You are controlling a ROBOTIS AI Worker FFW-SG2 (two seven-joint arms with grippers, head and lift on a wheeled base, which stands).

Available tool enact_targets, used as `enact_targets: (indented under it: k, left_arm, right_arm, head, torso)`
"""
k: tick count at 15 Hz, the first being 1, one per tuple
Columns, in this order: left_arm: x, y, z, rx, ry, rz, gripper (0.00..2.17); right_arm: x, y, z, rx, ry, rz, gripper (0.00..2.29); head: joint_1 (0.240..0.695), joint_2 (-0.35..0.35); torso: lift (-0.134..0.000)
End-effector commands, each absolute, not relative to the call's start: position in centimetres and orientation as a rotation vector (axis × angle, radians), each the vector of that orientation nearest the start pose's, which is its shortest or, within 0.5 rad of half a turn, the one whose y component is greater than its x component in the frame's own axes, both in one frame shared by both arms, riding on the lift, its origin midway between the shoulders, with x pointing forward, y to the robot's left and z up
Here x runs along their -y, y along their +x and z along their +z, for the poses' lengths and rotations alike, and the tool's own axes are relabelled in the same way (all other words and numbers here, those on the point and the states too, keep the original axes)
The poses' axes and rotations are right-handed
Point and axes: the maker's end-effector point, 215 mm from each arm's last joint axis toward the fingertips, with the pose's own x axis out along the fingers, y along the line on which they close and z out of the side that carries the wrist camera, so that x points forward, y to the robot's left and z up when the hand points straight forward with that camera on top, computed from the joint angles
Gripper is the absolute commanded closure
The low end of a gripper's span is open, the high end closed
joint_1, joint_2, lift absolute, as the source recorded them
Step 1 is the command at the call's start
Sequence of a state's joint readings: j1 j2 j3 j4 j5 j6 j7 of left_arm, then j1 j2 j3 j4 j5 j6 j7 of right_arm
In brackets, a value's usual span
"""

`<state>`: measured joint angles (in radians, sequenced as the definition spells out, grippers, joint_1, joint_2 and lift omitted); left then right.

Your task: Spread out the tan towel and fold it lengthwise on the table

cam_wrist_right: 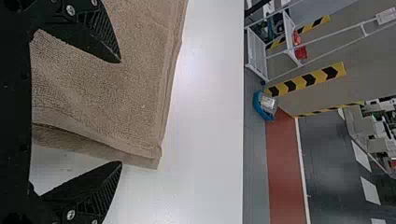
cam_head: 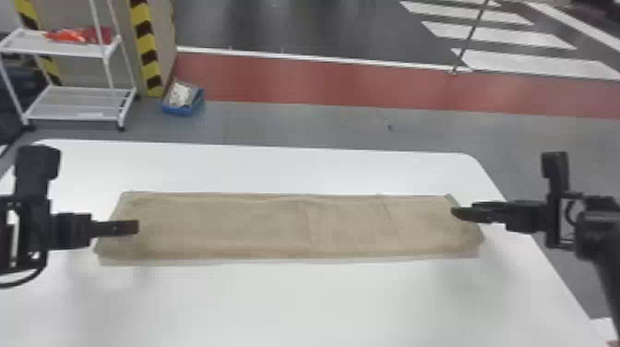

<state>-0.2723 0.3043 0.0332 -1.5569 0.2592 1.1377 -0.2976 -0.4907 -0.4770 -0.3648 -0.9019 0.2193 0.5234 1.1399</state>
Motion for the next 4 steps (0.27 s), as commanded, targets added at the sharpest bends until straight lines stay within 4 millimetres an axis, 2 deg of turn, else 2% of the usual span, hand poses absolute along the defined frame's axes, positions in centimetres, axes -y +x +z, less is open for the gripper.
enact_targets:
  k: [1,4]
  left_arm:
    - [-29.29,56.45,-45.92,-0.859,-0.117,-0.222,0.12]
    - [-29.26,56.77,-45.55,-0.852,-0.113,-0.224,0.12]
  right_arm:
    - [48.27,56.59,-42.41,-0.677,0.129,0.445,0.12]
    - [48.31,56.57,-42.44,-0.678,0.127,0.443,0.13]
  head:
    - [0.695,-0.181]
    - [0.695,-0.182]
  torso:
    - [-0.124]
    - [-0.124]
